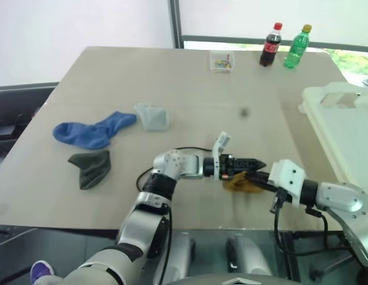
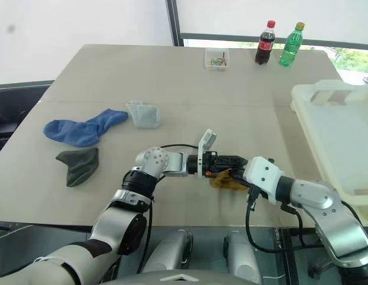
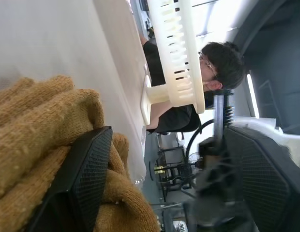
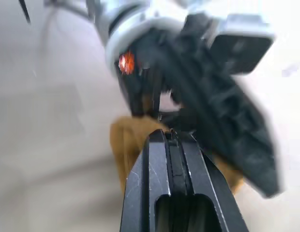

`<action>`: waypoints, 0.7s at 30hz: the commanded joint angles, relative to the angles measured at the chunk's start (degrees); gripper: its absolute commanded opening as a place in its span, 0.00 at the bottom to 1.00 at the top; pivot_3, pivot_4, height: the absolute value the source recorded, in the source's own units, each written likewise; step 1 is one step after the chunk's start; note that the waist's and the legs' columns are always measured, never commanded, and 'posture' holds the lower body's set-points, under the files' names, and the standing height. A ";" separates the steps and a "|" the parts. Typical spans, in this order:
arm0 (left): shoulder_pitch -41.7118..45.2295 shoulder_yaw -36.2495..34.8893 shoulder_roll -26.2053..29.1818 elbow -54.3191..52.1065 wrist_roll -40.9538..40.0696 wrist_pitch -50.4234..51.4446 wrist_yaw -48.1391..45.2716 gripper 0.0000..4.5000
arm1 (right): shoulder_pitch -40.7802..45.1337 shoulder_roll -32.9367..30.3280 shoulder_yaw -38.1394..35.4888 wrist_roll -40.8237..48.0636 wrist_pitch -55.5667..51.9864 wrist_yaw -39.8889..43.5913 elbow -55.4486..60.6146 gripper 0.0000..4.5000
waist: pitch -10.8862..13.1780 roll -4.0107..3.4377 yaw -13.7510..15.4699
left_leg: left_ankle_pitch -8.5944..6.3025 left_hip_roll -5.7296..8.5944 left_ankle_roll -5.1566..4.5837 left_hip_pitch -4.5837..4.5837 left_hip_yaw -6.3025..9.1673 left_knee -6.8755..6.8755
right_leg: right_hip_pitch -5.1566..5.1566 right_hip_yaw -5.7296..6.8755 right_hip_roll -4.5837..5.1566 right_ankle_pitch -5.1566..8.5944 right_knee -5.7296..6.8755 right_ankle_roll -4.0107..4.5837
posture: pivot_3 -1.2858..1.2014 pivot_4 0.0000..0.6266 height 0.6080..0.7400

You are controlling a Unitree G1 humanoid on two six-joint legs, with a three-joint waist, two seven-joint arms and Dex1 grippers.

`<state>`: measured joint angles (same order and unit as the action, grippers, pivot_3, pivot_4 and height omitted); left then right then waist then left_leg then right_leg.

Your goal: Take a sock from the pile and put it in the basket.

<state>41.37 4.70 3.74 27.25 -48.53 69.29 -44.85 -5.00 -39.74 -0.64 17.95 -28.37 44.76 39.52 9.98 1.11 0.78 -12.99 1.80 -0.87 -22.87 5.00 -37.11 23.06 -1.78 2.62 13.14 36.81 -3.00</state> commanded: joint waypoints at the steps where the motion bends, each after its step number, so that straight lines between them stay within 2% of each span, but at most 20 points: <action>1: -2.56 -3.81 2.92 -10.07 -3.26 -0.03 -3.79 0.86 | -1.16 2.59 -5.87 5.69 -6.88 -5.46 4.59 0.40 | 0.03 -0.03 -0.34 | 0.00 -0.01 0.00 -0.01 -0.04 0.01 | 0.04 -0.06 0.04 -0.05 0.01 0.04 | 0.52 0.24 1.00; 2: -3.35 -4.95 3.84 -12.94 -4.23 0.25 -3.80 0.86 | -1.10 3.64 -6.34 6.40 -8.27 -7.02 5.02 0.44 | 0.05 -0.04 -0.49 | 0.00 -0.06 0.00 -0.03 -0.08 0.01 | 0.09 -0.14 0.10 -0.11 0.02 0.15 | 0.52 0.24 1.00; 4: -5.14 -9.46 6.88 -19.52 -8.32 2.53 -3.33 0.86 | 0.36 7.57 -7.77 9.84 -12.28 -11.63 5.44 0.58 | 0.08 -0.05 -0.76 | 0.00 -0.10 0.01 -0.10 -0.10 0.03 | 0.22 -0.18 0.14 -0.14 0.07 0.20 | 0.52 0.24 1.00; 5: -5.91 -11.50 8.33 -22.25 -10.10 3.63 -3.01 0.86 | 1.35 8.55 -7.95 11.01 -13.76 -12.96 5.70 0.70 | 0.09 -0.12 -1.00 | 0.00 -0.16 0.01 -0.10 -0.06 0.07 | 0.24 -0.13 0.09 -0.14 0.08 0.21 | 0.52 0.24 1.00; 6: -6.79 -12.82 10.31 -25.38 -11.37 4.36 -2.92 0.86 | 2.85 9.10 -7.74 11.69 -15.31 -14.04 5.70 0.77 | 0.10 -0.13 -1.07 | 0.00 -0.16 0.02 -0.11 -0.08 0.11 | 0.28 -0.17 0.11 -0.14 0.09 0.22 | 0.52 0.24 1.00; 8: -8.49 -13.01 14.27 -30.76 -11.29 3.73 -3.65 0.86 | 6.30 10.37 -7.59 13.37 -19.12 -16.75 4.58 0.94 | 0.12 -0.11 -1.58 | 0.00 -0.15 0.01 -0.12 -0.16 0.15 | 0.34 -0.25 0.11 -0.15 0.09 0.21 | 0.52 0.24 1.00; 9: -9.27 -13.19 16.14 -32.87 -11.14 3.05 -3.93 0.86 | 8.38 10.95 -7.30 14.05 -21.09 -18.08 3.73 0.98 | 0.12 -0.11 -1.64 | 0.00 -0.13 0.01 -0.11 -0.21 0.19 | 0.35 -0.31 0.11 -0.15 0.09 0.22 | 0.52 0.24 1.00; 14: -14.59 -10.26 25.27 -41.55 -5.32 -4.57 -6.96 0.86 | 16.35 11.82 -2.50 13.05 -31.89 -24.25 -0.92 0.98 | 0.12 -0.11 -0.97 | 0.01 -0.05 0.01 -0.13 -0.25 0.30 | 0.45 -0.36 0.04 -0.12 0.09 0.28 | 0.52 0.24 1.00; 21: -22.49 -6.74 30.36 -51.11 3.12 -16.26 -7.09 0.86 | 15.97 11.44 1.12 12.79 -40.16 -26.92 -2.20 0.98 | 0.12 -0.11 -0.97 | 0.01 -0.05 0.01 -0.20 -0.38 0.58 | 0.58 -0.47 0.23 -0.11 -0.06 0.30 | 0.52 0.24 1.00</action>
<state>19.89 -2.81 32.65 -19.24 -47.69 57.10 -51.04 11.23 -27.84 0.26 30.23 -66.50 18.29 35.56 10.09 1.00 -0.19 -12.99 1.75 -0.86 -23.06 4.62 -36.49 23.65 -2.25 2.84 13.03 36.75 -2.70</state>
